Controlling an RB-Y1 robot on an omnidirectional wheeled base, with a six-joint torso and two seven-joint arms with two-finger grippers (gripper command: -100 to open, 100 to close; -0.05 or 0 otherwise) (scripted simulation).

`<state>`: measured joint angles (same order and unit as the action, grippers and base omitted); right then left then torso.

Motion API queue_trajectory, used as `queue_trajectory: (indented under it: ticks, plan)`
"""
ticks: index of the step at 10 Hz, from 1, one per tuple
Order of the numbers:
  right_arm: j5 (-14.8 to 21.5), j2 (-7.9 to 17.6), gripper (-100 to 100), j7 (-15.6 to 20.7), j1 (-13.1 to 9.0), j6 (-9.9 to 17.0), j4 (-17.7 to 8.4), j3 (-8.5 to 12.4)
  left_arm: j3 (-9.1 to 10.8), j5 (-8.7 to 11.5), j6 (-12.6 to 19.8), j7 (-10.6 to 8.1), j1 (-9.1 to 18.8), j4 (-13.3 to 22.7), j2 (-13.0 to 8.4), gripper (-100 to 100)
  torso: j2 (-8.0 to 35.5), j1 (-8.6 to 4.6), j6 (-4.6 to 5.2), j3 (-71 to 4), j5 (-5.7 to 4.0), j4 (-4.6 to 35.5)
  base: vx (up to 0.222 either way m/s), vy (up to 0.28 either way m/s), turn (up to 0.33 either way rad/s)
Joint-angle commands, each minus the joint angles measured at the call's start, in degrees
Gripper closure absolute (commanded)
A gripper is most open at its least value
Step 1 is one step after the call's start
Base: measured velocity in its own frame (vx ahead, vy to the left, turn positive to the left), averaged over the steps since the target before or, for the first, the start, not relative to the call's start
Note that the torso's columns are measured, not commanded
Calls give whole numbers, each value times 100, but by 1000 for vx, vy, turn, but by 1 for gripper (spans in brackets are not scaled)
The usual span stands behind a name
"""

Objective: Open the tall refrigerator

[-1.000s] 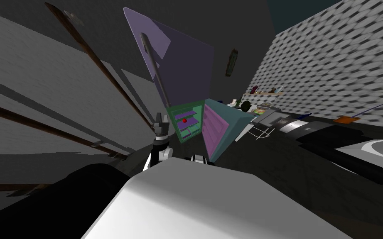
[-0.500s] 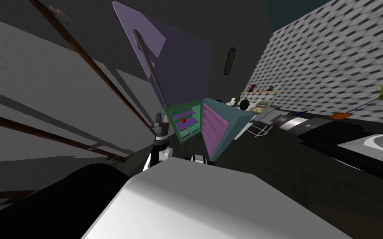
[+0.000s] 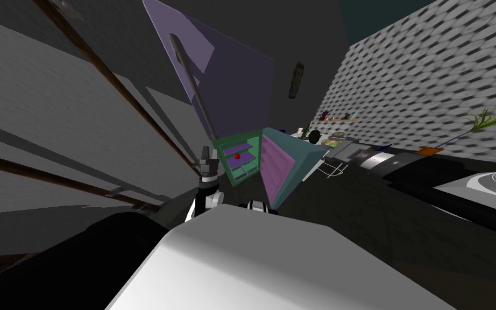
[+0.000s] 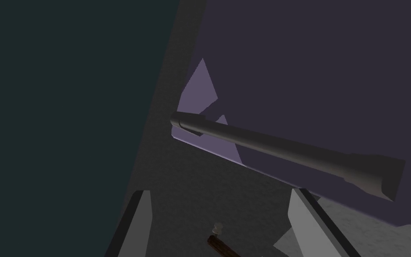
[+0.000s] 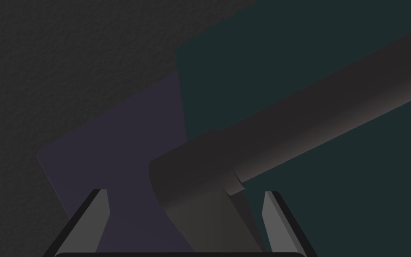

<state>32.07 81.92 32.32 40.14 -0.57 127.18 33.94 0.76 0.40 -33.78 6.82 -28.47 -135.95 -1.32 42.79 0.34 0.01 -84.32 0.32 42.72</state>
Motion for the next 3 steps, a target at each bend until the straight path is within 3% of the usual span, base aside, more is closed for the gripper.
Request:
queue_trajectory:
  ticks: [1, 3]
  plan:
    - [3, 0, 0, 4, 14, -3, -4, -18, 0, 0, 0, 0, 0, 0, 0, 0, -6, -15, 3, -3, -9, -7, 5, 4, 8]
    - [7, 1, 0, 11, 32, -3, -12, -42, 0, 0, 0, 0, 0, 0, 0, 0, -16, -27, 5, -7, -19, -19, 6, 3, 8]
